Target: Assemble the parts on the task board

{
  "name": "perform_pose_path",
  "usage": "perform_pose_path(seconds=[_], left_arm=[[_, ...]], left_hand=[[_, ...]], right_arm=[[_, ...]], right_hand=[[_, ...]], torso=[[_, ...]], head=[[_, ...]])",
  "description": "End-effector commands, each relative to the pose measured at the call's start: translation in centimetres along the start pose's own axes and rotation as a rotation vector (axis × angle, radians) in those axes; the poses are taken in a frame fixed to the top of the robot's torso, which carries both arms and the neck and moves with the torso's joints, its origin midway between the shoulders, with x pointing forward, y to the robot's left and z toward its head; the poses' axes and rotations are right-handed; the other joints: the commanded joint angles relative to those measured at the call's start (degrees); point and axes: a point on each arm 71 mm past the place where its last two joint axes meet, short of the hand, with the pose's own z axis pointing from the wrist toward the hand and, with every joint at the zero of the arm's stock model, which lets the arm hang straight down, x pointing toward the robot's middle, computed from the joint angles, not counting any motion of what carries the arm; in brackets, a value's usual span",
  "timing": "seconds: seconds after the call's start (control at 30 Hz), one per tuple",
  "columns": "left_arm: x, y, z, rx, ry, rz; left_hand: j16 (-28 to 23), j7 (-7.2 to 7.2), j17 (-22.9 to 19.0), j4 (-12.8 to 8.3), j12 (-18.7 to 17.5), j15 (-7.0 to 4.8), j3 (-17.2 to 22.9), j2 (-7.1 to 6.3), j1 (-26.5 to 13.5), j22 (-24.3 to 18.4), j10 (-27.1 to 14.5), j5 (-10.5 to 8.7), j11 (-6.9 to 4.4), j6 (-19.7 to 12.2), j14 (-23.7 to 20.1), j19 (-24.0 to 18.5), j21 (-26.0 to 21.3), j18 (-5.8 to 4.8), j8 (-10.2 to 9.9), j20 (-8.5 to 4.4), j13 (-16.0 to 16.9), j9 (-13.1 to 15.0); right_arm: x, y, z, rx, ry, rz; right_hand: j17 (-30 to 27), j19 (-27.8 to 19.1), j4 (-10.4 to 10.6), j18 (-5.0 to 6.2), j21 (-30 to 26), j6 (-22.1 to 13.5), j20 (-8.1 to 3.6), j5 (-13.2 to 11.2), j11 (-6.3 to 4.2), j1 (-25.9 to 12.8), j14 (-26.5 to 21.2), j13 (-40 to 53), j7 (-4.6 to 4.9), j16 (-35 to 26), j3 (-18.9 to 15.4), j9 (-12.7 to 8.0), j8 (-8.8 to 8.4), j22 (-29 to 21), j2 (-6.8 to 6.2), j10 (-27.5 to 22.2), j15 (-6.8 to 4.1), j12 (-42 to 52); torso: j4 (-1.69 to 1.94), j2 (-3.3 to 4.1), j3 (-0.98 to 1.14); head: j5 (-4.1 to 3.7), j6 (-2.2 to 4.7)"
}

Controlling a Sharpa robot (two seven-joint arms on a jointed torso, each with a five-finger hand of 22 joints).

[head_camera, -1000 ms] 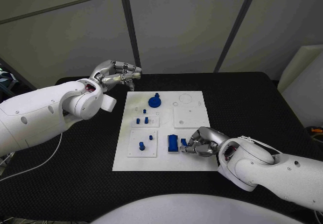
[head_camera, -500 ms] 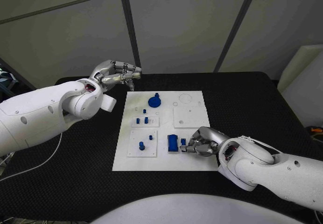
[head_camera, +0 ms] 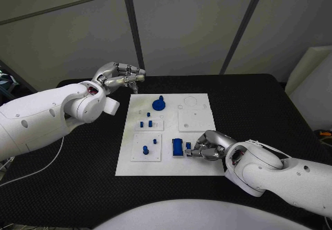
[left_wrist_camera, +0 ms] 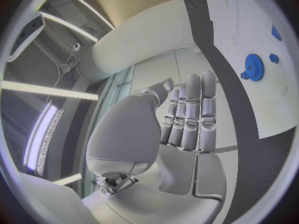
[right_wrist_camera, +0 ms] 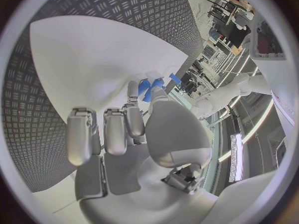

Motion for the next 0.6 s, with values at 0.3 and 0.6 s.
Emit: perform_pose_path(seconds=[0.3, 0.6], left_arm=[[0.09, -0.04, 0.04, 0.003, 0.011, -0.004], [0.10, -0.04, 0.04, 0.002, 0.011, -0.004]], left_hand=[[-0.3, 0.11, -0.1, -0.1, 0.3, -0.04, 0.4, 0.58, 0.1, -0.1, -0.5, 0.26, 0.13, -0.4, -0.3, -0.3, -0.3, -0.23, 0.3, 0.14, -0.1, -0.1], [-0.3, 0.11, -0.1, -0.1, 0.3, -0.04, 0.4, 0.58, 0.1, -0.1, -0.5, 0.26, 0.13, -0.4, -0.3, -0.3, -0.3, -0.23, 0.3, 0.14, -0.1, -0.1]], right_arm=[[-0.43, -0.49, -0.64, -0.058, 0.013, 0.001], [-0.36, -0.66, -0.28, -0.041, 0.014, -0.003]], right_hand=[[2.5, 1.1, -1.9, -0.88, 0.1, -0.4, -0.22, -2.3, 0.15, 5.1, 3.6, 1.0, -0.28, 0.0, -0.5, 0.3, 0.35, 9.8, -0.47, 0.1, -0.23, -0.4], [2.5, 1.1, -2.1, -0.90, 0.1, -0.4, -0.24, -2.2, 0.11, 6.1, 3.6, 1.1, -0.32, 0.0, -0.2, 0.3, 0.35, 9.8, 0.48, 0.1, -0.26, -0.4]], torso=[[-0.04, -0.01, -0.04], [0.08, 0.00, -0.04]], head=[[-0.07, 0.05], [-0.14, 0.07]])
